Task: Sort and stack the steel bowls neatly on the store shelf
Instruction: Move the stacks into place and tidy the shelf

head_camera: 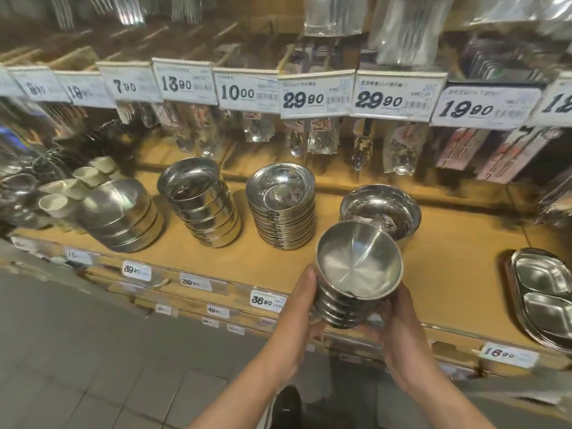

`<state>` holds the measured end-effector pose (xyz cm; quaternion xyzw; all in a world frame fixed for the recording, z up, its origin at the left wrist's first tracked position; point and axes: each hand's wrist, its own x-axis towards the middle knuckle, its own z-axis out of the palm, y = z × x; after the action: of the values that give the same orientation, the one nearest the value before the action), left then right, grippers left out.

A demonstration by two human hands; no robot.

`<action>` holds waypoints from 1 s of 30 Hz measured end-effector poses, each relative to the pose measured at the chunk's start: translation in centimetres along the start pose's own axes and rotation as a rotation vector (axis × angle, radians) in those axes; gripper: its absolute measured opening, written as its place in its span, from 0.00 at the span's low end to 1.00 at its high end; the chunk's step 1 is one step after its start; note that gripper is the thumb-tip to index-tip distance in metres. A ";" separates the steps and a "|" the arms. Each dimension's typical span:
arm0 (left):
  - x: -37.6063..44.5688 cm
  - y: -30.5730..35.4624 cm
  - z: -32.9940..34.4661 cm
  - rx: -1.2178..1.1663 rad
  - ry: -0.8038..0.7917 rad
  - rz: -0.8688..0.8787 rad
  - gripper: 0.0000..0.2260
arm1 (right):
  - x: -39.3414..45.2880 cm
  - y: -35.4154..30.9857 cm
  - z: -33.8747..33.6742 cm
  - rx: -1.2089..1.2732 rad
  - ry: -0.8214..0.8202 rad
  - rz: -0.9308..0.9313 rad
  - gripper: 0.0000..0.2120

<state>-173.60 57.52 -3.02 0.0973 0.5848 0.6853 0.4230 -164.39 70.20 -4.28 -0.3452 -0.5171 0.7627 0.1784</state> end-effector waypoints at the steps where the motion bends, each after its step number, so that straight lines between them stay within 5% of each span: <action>1: 0.1 0.0 0.0 0.002 -0.008 0.003 0.19 | -0.1 0.0 0.0 -0.010 -0.003 -0.017 0.15; 12: 2.4 -1.5 5.2 0.060 -0.168 -0.024 0.24 | -0.3 -1.5 -6.1 0.041 0.155 0.022 0.15; 30: 10.9 -3.1 14.0 0.029 -0.275 -0.075 0.10 | 4.9 -4.4 -14.9 0.083 0.270 0.003 0.18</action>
<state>-170.09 75.02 -5.51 0.1745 0.5345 0.6405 0.5231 -157.55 85.00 -5.31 -0.4380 -0.4558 0.7303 0.2592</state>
